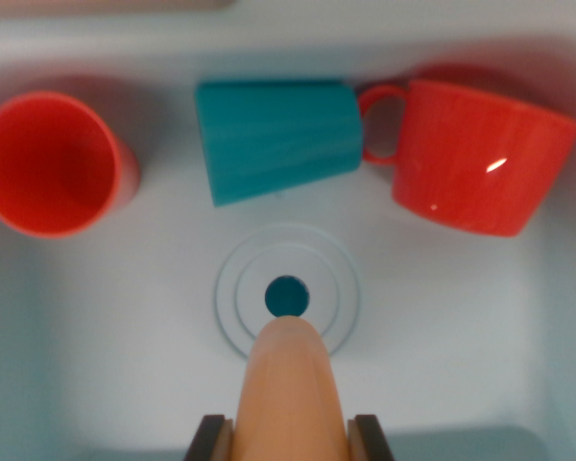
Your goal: Pick detergent from the sink
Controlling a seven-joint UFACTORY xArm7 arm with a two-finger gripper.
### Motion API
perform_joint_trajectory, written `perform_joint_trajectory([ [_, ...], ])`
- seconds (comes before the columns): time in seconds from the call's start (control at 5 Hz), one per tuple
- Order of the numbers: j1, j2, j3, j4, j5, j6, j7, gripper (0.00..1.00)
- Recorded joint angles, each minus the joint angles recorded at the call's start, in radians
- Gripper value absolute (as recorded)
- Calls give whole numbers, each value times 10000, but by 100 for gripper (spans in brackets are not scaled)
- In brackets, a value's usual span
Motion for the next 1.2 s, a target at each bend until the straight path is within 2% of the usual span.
perform_joint_trajectory([
  [0.2,6,-134,7,284,4,417,-20,100],
  [0.4,6,-134,7,284,4,417,-20,100],
  [0.8,18,-432,23,913,14,1344,-65,100],
  [1.0,18,-432,23,913,14,1344,-65,100],
  [1.2,25,-580,31,1225,19,1802,-87,100],
])
